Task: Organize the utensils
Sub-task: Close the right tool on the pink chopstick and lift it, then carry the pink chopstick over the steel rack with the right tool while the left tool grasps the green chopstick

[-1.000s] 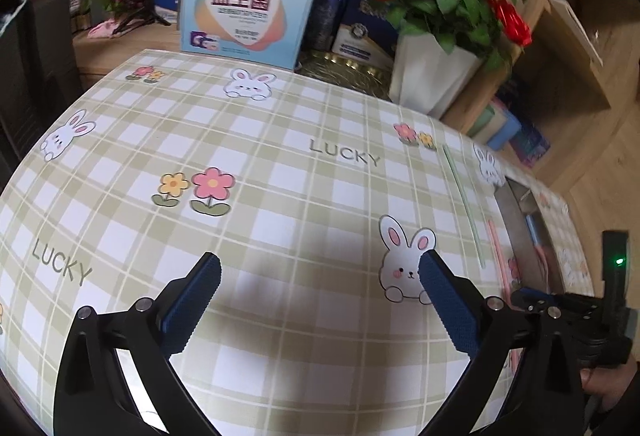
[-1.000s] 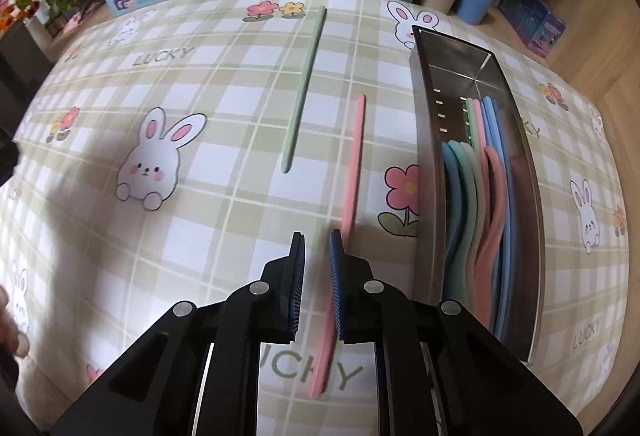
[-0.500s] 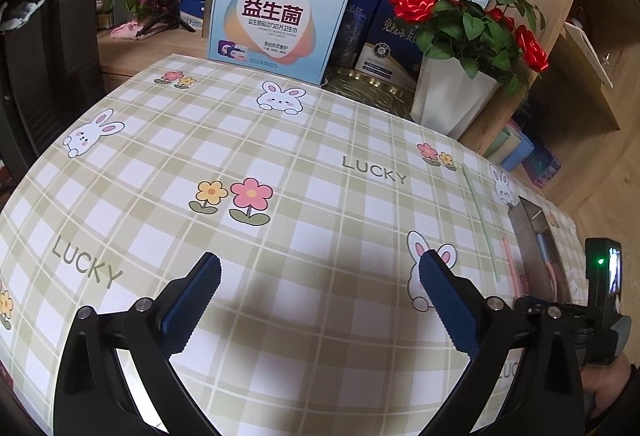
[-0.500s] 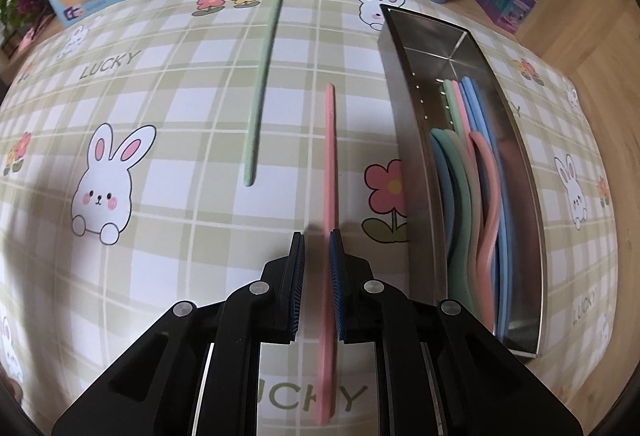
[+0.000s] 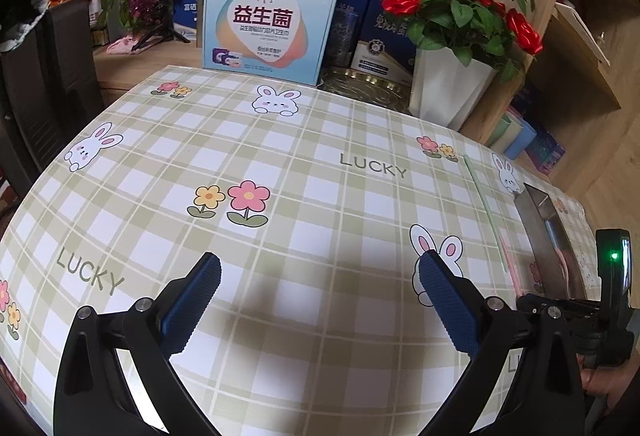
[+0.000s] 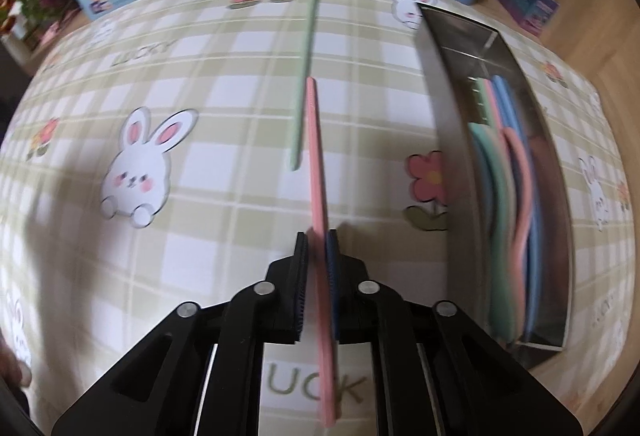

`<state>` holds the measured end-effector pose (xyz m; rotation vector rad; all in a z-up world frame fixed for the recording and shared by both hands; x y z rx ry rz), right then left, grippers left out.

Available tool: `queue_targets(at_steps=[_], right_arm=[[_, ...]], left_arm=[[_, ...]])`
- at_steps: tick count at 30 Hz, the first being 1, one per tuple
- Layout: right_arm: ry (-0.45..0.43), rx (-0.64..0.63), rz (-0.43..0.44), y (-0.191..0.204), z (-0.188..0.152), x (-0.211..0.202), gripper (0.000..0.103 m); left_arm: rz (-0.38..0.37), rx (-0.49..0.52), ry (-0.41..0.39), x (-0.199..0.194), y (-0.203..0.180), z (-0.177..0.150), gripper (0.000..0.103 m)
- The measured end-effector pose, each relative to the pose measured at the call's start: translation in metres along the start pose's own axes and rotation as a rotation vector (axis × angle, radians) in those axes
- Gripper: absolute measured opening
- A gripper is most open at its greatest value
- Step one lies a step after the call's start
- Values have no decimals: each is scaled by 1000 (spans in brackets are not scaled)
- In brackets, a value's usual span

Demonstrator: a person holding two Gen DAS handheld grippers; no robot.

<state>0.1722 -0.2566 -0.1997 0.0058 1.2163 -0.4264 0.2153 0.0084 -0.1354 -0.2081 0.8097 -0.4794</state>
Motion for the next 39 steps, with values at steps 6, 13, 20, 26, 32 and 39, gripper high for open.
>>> queue_targets(at_steps=[6,13,20,26,32,39], right_arm=[[-19,-4,21,-3,-7,-3,8],[-58,-22,44,-5,-11,-4,9],[-52,32,122,-15,-12,-1,6],[-138,104,210,-34,-9,-20,6],[-205,195,264,-72,4,-38,6],[-233,291,271,-130,7,-36,6]], left_arm=[[-4,21,24,5,-9,-4,97],[-47,10,21,7,-16,-6,97],[-56,28,36,8,-25,-6,91],[-51,50,73,12,-33,-3,76],[-93,41,124,27,-52,6,59],[-173,61,182,71,-105,23,51]])
Point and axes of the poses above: each gripper's, at about its wrist camera, not at the fingertips, and x roughly the way its jaws point, y to its left, z to its top, the point moved 1 cm from there along x, roughly the way its jaws point, and after that the axes turned 13 degrees about -z, right-handed, at the moved point
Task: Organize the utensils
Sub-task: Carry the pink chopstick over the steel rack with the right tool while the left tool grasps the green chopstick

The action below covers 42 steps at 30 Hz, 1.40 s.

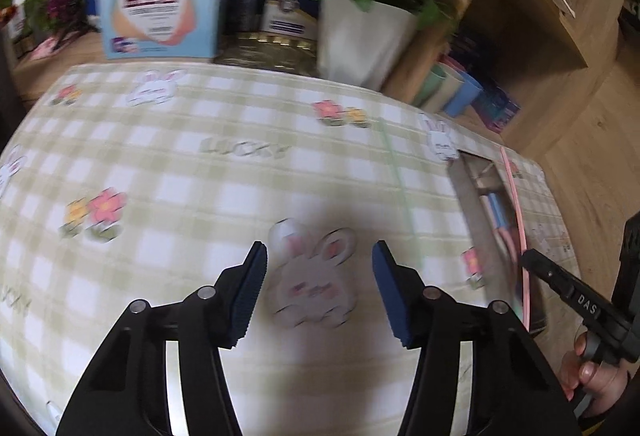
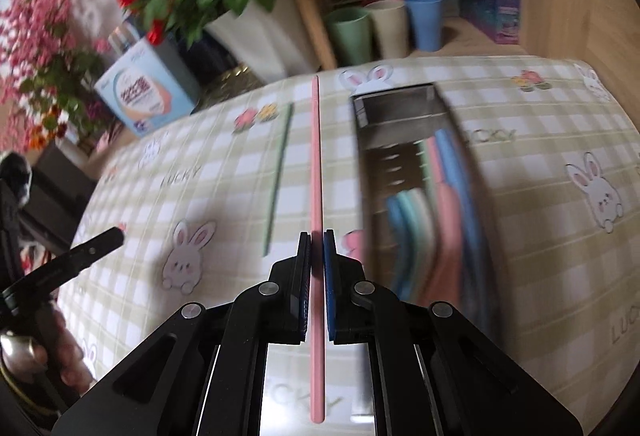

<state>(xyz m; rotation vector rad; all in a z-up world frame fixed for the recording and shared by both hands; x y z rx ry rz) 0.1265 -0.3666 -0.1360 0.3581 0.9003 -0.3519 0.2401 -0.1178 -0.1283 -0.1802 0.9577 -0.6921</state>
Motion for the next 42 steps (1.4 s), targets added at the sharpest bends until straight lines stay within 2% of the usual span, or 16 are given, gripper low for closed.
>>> queue_targets(at_steps=[3,8,16,28,34,38,42], right_arm=[[-23,33,-9,-22,10,-2,6],[-49,85,-21,-59,27,-2,6],[-52,147,-12,-92,33,3,6],[-51,186,-4,-104,33,7,6],[-45,195,-4,-105,30,5,6],[-42,194,-2,-104,29,5,6],[-40,190,4,-100,28,3,6]], left_arm=[[-25,34,27,30,-24,15,47],[-45,75,82,86,-57,40,46],[-17,63,151,151,-58,66,38],[26,98,206,185,-52,75,38],[63,132,213,193,-54,72,25],[66,126,214,190,-51,68,7],[47,119,214,182,-49,59,6]])
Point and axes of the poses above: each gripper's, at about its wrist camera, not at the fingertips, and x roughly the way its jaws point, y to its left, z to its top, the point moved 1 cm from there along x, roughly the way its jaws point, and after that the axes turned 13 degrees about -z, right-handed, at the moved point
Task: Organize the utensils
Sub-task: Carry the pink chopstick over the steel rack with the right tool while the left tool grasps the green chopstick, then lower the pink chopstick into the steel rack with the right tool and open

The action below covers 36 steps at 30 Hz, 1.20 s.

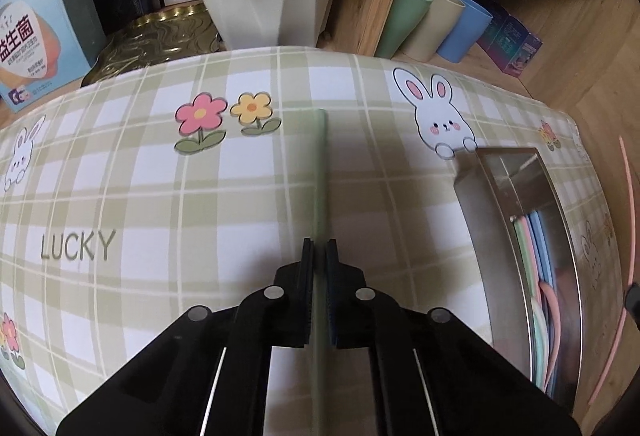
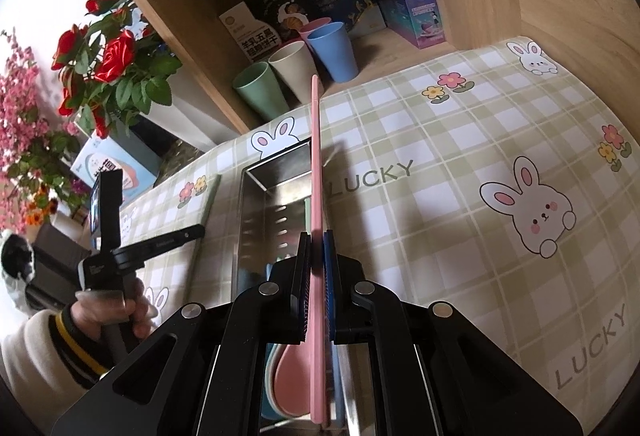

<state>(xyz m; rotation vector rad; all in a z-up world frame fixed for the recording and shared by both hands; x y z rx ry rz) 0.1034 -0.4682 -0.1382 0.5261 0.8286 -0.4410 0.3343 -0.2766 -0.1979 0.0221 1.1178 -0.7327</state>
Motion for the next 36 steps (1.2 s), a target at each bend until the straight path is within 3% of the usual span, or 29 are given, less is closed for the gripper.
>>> queue_targets(at_steps=[8,18,27,36], right_arm=[[16,-14,12,9,-9,-1,6],[24,-103,-30,15,-12,-4,6],[48,-263,-92,30,-12,14,6],[98,-283,-167,39,-29,34,6]], left_arm=[[-41,-55,-12,-34,6,-39,6],[-66,-143,-115,-95,13,-83,6],[-106,-170,-166,-119,12,-101,6],[-129,-155,-177,-127,9,-108,6]])
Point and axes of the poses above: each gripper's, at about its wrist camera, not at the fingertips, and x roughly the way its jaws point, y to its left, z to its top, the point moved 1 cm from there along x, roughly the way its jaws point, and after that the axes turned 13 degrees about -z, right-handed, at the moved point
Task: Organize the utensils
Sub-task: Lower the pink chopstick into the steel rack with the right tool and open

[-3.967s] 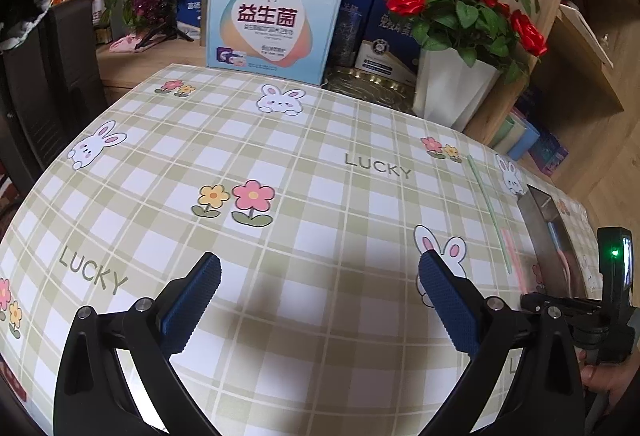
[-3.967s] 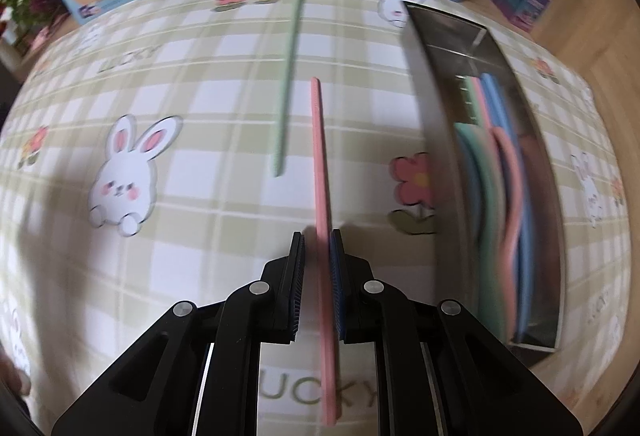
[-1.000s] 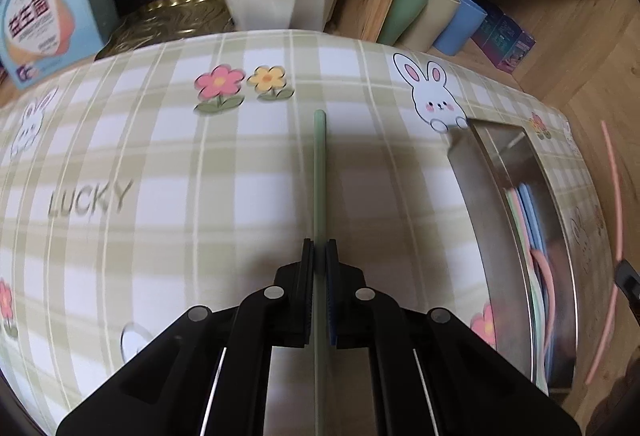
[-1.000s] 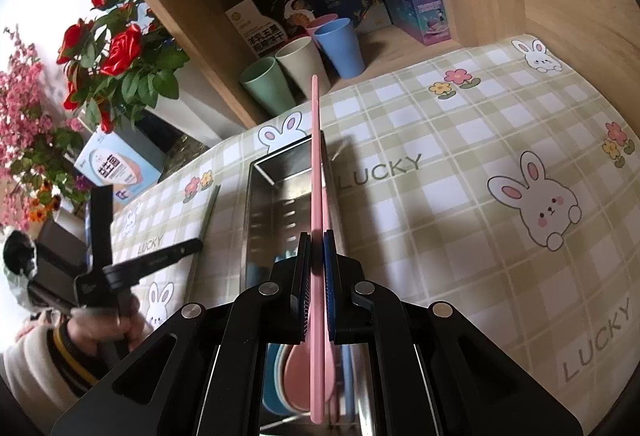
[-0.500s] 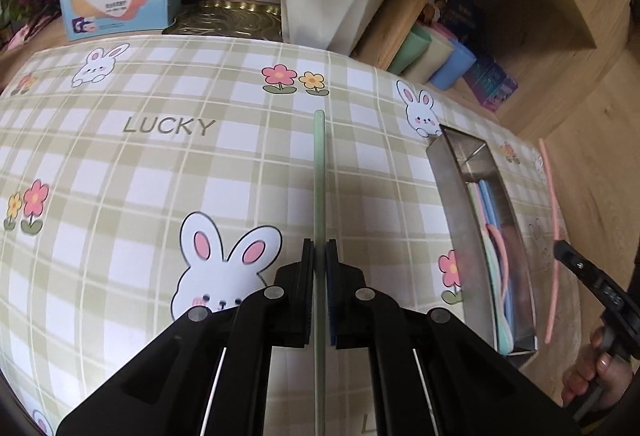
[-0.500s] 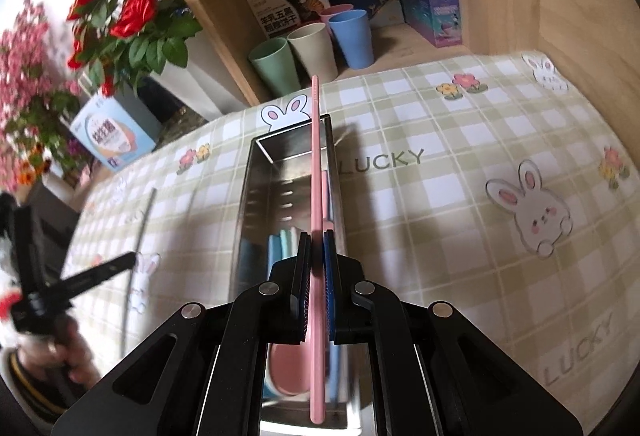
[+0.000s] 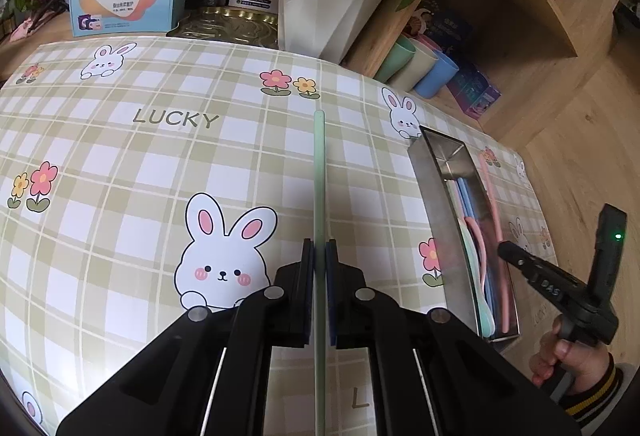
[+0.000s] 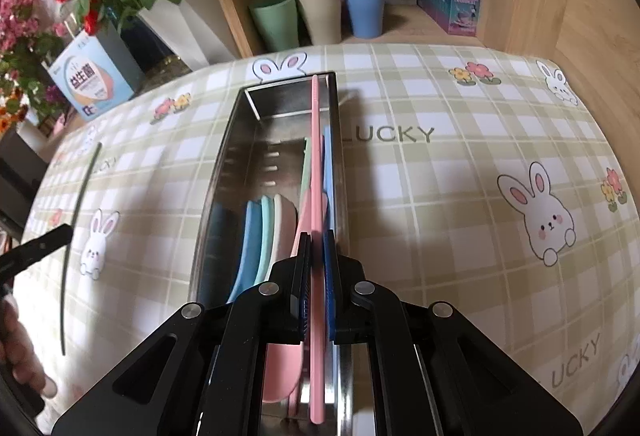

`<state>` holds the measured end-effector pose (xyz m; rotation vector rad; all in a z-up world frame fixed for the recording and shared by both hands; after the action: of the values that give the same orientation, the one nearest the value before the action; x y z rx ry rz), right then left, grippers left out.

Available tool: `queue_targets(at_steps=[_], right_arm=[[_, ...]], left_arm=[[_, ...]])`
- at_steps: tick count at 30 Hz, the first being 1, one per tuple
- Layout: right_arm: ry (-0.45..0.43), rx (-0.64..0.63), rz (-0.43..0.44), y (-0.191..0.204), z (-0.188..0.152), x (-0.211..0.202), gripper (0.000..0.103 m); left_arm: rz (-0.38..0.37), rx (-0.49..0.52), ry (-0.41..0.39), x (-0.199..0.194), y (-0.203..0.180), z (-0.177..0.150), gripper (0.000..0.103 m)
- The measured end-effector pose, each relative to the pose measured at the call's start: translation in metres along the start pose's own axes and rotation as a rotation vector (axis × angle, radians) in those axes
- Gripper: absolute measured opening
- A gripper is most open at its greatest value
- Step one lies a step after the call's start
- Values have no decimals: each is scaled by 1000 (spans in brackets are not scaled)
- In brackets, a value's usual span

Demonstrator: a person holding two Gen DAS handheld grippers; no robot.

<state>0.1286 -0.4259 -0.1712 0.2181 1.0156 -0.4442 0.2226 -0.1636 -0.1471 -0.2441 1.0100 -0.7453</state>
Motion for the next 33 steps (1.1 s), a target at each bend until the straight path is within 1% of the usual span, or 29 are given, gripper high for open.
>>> queue_targets(at_steps=[8,12,16,23,33], right_arm=[[35,-30,-43,2,-2,5,6],[42,-27,-46,4,-2,6,6],[49,-22,-46,8,0,8,6],[62,-4,-15,15,3,10,6],[65,8,-57,6,0,7,6]], left_arm=[[-40,-6,2,-2,-6,-3,6],[-55,5,5,-3,-12,-6,6],[-60,10,6,-4,-16,-7,6],[-63,14,3,-7,-18,-8,6],[-75,11,10,-8,-22,-9,6]])
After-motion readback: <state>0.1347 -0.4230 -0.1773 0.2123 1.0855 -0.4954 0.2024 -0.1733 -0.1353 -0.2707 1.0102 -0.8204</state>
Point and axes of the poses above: each gripper's, at about its wrist camera, not at the fingertips, and x roughly the way its jaws point, y to its left, z to its top, the point moved 1 cm from there along x, roughly the way its jaws point, and after that the axes turned 13 degrees about -z, right-handed, at the moved point
